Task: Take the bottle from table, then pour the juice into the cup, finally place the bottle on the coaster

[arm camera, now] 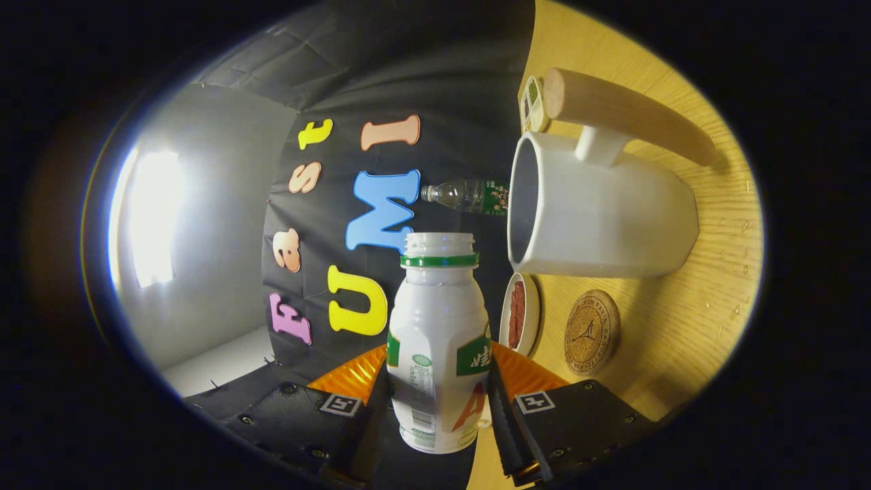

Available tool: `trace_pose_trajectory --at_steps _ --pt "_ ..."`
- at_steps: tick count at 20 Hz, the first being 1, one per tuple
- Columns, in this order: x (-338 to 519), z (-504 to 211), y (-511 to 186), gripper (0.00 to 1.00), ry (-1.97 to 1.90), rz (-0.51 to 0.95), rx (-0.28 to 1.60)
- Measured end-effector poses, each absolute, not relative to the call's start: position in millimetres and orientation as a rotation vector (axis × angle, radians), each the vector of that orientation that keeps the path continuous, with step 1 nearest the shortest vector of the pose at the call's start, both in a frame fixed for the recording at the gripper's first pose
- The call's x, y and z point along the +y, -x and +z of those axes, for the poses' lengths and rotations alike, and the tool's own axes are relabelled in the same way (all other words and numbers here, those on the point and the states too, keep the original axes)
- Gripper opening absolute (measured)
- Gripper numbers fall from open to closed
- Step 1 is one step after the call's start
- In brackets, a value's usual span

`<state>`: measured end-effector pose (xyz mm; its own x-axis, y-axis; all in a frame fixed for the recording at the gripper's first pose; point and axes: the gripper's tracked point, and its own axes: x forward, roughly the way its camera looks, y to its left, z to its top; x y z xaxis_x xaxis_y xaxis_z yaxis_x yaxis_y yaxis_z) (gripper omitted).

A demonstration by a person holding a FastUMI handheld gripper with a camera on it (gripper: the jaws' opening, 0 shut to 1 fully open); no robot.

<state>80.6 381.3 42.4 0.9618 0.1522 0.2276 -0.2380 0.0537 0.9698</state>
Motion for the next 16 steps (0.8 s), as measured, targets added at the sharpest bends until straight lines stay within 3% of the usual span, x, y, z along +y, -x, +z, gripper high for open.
trace_pose_trajectory --at_steps 16 --pt "373.7 44.6 -79.6 0.67 -1.622 0.302 -0.114"
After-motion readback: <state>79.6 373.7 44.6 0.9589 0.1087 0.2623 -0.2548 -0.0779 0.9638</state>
